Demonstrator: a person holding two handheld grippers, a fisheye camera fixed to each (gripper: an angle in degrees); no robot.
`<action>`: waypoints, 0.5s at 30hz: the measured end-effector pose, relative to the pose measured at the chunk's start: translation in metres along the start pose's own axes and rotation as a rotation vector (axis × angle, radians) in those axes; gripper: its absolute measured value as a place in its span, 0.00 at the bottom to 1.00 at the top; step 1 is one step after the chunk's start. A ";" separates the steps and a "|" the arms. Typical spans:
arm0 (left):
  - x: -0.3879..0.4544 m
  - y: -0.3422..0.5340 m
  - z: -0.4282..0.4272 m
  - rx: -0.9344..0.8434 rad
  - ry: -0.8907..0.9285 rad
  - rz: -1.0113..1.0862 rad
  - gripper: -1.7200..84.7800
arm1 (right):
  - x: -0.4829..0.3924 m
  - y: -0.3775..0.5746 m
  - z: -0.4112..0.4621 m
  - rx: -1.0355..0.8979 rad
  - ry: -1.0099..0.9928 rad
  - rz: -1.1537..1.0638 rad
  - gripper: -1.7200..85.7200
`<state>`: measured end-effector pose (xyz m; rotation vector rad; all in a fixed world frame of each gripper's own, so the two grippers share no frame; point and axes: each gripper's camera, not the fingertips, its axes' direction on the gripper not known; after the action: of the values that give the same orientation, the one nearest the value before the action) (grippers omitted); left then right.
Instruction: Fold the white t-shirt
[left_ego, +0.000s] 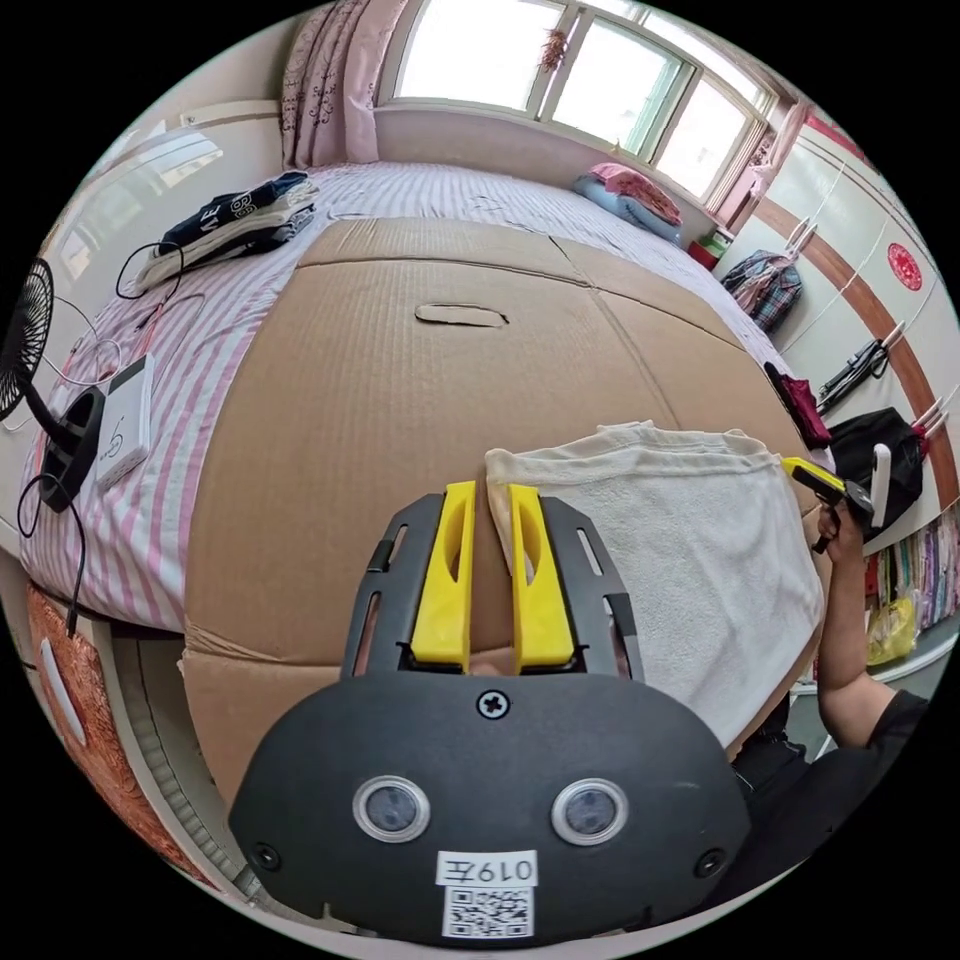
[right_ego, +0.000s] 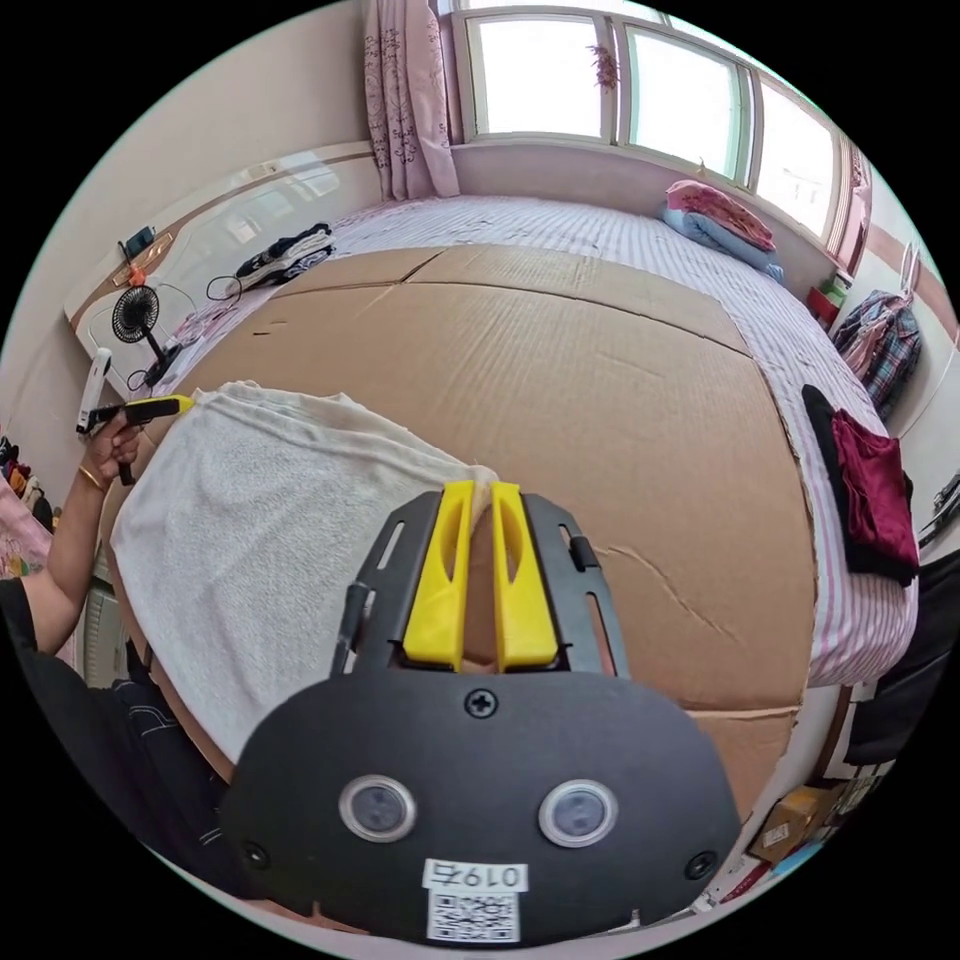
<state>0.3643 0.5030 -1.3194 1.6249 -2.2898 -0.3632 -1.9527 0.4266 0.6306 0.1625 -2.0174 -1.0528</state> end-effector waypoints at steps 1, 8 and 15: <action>-0.002 0.002 -0.003 0.009 0.024 -0.008 0.08 | 0.000 0.006 0.003 0.012 -0.007 0.010 0.09; -0.016 0.061 -0.078 0.148 0.140 -0.058 0.07 | -0.004 0.082 -0.017 0.166 -0.134 0.046 0.09; 0.067 0.180 -0.121 0.193 0.077 0.129 0.07 | -0.085 0.162 -0.013 0.251 0.091 -0.139 0.07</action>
<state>0.2346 0.4946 -1.1325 1.5368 -2.4179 -0.0506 -1.8489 0.5603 0.6999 0.4801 -2.0730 -0.8555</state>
